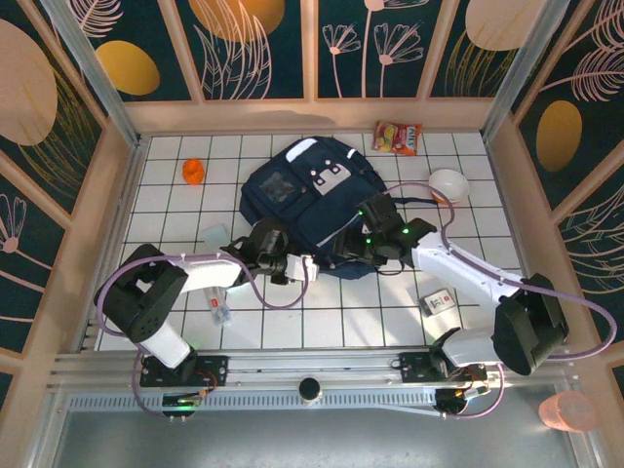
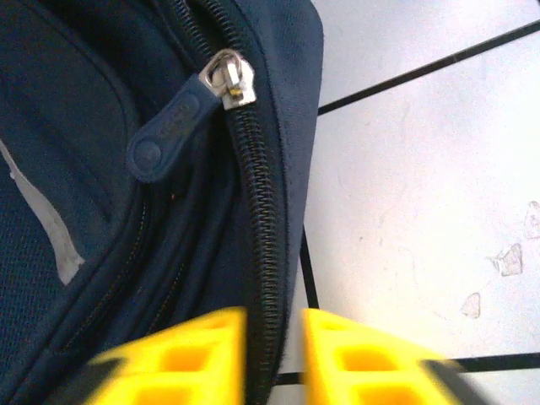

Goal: Pack the student bag

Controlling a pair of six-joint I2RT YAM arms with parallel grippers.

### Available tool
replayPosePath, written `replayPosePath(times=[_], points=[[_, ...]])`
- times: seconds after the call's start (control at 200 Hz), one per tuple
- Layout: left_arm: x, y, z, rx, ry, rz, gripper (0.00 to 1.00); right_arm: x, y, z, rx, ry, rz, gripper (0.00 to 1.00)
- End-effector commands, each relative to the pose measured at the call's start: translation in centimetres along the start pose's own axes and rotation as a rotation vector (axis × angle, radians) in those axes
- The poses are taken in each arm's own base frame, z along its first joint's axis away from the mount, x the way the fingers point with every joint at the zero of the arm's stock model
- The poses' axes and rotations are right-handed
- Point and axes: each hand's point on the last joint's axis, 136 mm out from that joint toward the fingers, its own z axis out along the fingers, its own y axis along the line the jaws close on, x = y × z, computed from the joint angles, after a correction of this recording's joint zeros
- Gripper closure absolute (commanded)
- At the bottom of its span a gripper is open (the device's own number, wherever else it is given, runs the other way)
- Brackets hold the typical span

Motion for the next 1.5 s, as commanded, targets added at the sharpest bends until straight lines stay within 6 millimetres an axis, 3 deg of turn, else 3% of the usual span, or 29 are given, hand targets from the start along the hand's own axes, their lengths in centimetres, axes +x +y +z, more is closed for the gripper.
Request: replayPosePath(times=[0.0, 0.15, 0.51, 0.731, 0.916, 1.111, 1.261, 1.326, 1.496], points=[[-2.3, 1.6, -1.1, -0.097, -0.086, 0.054, 1.0, -0.8, 0.2, -0.2, 0.031, -0.011, 0.021, 0.4], [-4.5, 2.7, -2.5, -0.159, -0.173, 0.069, 1.0, 0.3, 0.6, 1.0, 0.062, 0.051, -0.008, 0.4], [-4.8, 2.6, -2.8, -0.163, -0.189, 0.059, 1.0, 0.0, 2.9, 3.8, 0.08, 0.097, -0.075, 0.4], [-4.9, 3.0, -2.9, -0.173, -0.188, 0.054, 1.0, 0.6, 0.9, 4.1, 0.239, 0.109, -0.112, 0.4], [-4.8, 3.2, -3.0, -0.185, -0.178, 0.052, 1.0, 0.7, -1.1, 2.9, 0.373, 0.07, -0.104, 0.58], [-4.7, 3.2, -2.9, -0.187, -0.167, 0.051, 1.0, 0.3, -0.6, 2.2, 0.346, 0.02, -0.077, 0.8], [-4.4, 3.2, -2.9, -0.188, -0.155, 0.048, 1.0, -0.4, -0.2, 1.5, 0.301, -0.043, -0.038, 0.9], [-4.2, 3.3, -2.8, -0.193, -0.146, 0.043, 1.0, -0.8, 0.0, 1.1, 0.268, -0.073, -0.014, 1.0], [-3.4, 3.4, -2.7, -0.205, -0.113, 0.011, 1.0, -2.1, -0.4, -0.5, 0.153, -0.145, 0.073, 1.0]])
